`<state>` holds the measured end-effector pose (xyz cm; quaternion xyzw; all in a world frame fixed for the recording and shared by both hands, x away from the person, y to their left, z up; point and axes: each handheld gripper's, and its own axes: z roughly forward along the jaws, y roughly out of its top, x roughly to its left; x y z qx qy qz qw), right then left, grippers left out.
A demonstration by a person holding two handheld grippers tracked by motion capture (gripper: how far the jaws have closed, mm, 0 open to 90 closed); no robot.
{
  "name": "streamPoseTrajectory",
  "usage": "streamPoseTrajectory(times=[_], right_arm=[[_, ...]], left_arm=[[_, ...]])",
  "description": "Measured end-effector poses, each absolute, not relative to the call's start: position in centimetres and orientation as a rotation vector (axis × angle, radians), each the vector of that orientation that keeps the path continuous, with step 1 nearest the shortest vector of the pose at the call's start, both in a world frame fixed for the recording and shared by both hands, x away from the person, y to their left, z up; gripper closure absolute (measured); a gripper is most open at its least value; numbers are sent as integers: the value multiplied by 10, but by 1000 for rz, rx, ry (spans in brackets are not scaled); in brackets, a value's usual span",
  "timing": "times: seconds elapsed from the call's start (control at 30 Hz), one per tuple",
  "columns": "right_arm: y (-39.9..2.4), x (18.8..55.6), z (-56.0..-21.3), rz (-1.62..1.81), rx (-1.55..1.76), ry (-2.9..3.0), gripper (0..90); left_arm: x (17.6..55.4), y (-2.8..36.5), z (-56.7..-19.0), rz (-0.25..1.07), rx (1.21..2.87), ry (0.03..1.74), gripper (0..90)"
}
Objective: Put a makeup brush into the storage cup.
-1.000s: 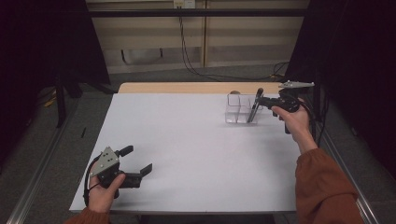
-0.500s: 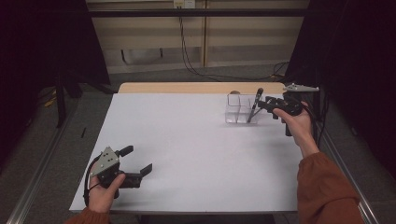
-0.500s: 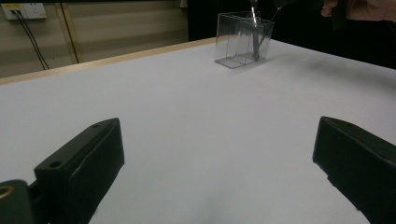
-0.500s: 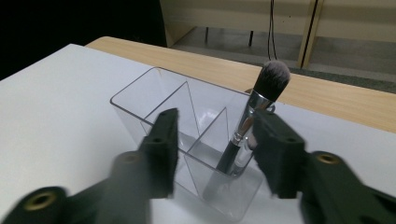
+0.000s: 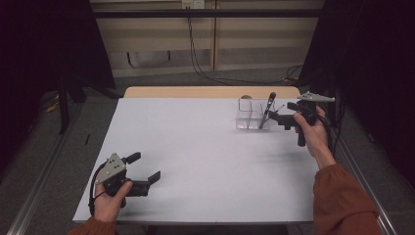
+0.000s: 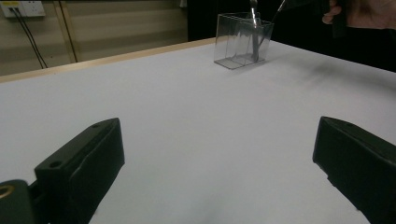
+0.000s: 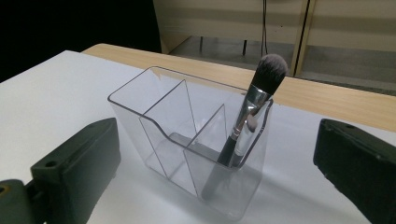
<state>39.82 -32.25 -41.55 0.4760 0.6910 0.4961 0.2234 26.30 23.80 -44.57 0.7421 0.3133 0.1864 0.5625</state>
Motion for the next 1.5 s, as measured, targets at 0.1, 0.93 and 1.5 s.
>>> streamPoseTrajectory(times=[0.1, 0.93, 1.5], right_arm=[[-324, 394, -415, 1382, 1317, 1897, 4], [-327, 344, -412, 1408, 1285, 1820, 10], [-325, 306, -418, 1445, 1246, 1799, 9]], left_arm=[[265, 238, -446, 441, 1748, 742, 22], [260, 245, -444, 454, 1739, 749, 22], [259, 247, -444, 464, 1731, 753, 22]])
